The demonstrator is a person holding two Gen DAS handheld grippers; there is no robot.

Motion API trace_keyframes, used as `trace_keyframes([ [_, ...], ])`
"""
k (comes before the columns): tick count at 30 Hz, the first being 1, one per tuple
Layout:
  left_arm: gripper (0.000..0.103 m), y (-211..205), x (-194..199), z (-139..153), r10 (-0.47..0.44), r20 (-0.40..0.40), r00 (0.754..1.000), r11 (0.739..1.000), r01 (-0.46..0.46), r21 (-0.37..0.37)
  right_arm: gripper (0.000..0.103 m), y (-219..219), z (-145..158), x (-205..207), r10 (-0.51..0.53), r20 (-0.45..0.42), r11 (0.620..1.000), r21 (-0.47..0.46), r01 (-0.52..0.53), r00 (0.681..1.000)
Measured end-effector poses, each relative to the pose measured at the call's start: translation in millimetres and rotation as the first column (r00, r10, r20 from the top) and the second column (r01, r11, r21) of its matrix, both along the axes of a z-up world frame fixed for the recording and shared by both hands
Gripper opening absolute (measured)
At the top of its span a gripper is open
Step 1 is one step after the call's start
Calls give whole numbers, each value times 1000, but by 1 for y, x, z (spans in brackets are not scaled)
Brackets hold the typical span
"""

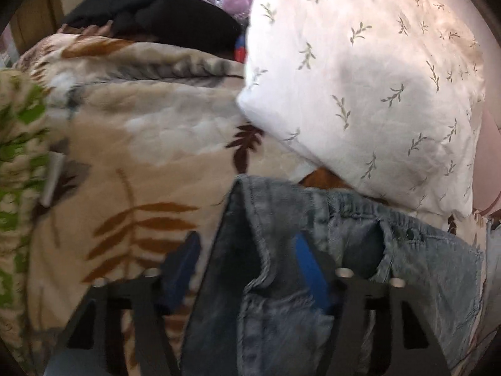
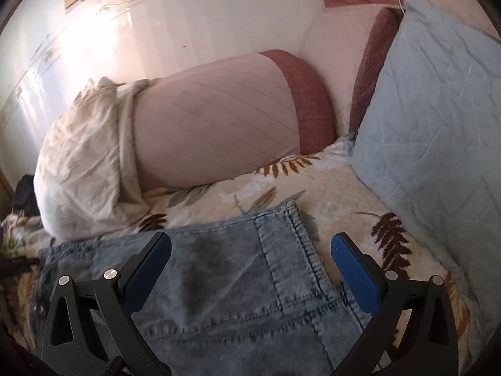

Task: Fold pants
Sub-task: 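Grasp the jeans waistband with the left gripper while the right gripper grasps the leg hem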

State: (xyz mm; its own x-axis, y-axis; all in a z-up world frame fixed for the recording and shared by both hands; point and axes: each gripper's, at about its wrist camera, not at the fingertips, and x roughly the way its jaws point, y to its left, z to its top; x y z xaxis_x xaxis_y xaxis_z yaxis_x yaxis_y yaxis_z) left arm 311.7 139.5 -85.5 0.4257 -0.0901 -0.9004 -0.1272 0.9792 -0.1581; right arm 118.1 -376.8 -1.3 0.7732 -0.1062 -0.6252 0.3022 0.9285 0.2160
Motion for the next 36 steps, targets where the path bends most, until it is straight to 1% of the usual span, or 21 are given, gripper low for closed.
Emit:
trace_keyframes([
  [2, 31, -5, 4, -4, -24, -1, 1000, 999, 24, -48, 103, -3, -3, 8, -8, -6, 1000, -14, 8, 1000],
  [3, 26, -8, 6, -6, -36, -3, 999, 997, 36, -63, 103, -5, -4, 12, -18, -10, 999, -28, 17, 1000],
  [4, 18, -11, 7, -8, -48, -5, 999, 996, 48, -70, 103, -9, -6, 17, -27, -14, 999, -36, 27, 1000],
  [8, 6, -23, 7, -10, -98, 19, 995, 995, 98, -31, 102, -35, -10, 42, -56, -33, 998, -14, 56, 998],
  [10, 6, -26, 5, -8, -105, 29, 994, 994, 106, -32, 102, -51, -13, 57, -67, -56, 998, 12, 68, 996],
  [14, 5, -25, 2, -2, -98, 58, 993, 993, 102, -61, 101, -76, -27, 87, -44, -105, 989, 136, 58, 993],
  [15, 5, -22, 1, 2, -99, 70, 993, 992, 104, -71, 101, -79, -34, 97, -29, -147, 984, 170, 54, 989],
  [16, 5, -21, -4, 6, -100, 81, 992, 991, 107, -79, 97, -79, -41, 106, -21, -195, 981, 184, 58, 981],
  [17, 5, -21, -6, 10, -101, 91, 991, 991, 109, -80, 87, -79, -49, 113, -15, -234, 979, 195, 62, 972],
  [18, 5, -21, -9, 14, -103, 99, 990, 990, 111, -81, 83, -78, -58, 121, 4, -267, 975, 213, 55, 964],
  [19, 5, -21, -10, 17, -105, 104, 989, 990, 114, -85, 76, -77, -67, 126, 28, -301, 972, 230, 44, 953],
  [20, 5, -22, -12, 19, -110, 107, 988, 989, 119, -83, 74, -76, -74, 129, 36, -330, 973, 229, 43, 943],
  [21, 5, -23, -13, 21, -114, 108, 988, 990, 122, -74, 74, -75, -82, 132, 27, -366, 977, 208, 53, 930],
  [24, 5, -25, -14, 18, -119, 84, 989, 991, 124, -56, 74, -73, -93, 136, 0, -376, 985, 163, 65, 927],
  [26, 5, -23, -6, 6, -122, 67, 990, 991, 125, -39, 71, -75, -102, 140, -14, -376, 983, 163, 81, 927],
  [27, 5, -20, 0, -4, -122, 61, 991, 992, 124, -36, 68, -74, -102, 141, -21, -363, 985, 154, 83, 931],
  [28, 5, -22, 2, -8, -121, 49, 991, 992, 123, -34, 55, -71, -100, 142, -9, -351, 986, 155, 67, 936],
  [29, 5, -25, 3, -11, -119, 40, 992, 992, 120, -30, 34, -68, -99, 143, 12, -351, 986, 161, 48, 936],
  [32, 5, -27, 3, -10, -109, 43, 993, 994, 110, -20, 19, -64, -91, 143, 13, -349, 987, 152, 43, 937],
  [35, 5, -26, 0, -4, -114, 58, 992, 993, 115, -12, 16, -58, -75, 136, 19, -302, 988, 149, 28, 953],
  [36, 5, -23, -1, -3, -107, 62, 992, 994, 109, -22, 16, -56, -69, 132, 16, -279, 988, 149, 27, 960],
])
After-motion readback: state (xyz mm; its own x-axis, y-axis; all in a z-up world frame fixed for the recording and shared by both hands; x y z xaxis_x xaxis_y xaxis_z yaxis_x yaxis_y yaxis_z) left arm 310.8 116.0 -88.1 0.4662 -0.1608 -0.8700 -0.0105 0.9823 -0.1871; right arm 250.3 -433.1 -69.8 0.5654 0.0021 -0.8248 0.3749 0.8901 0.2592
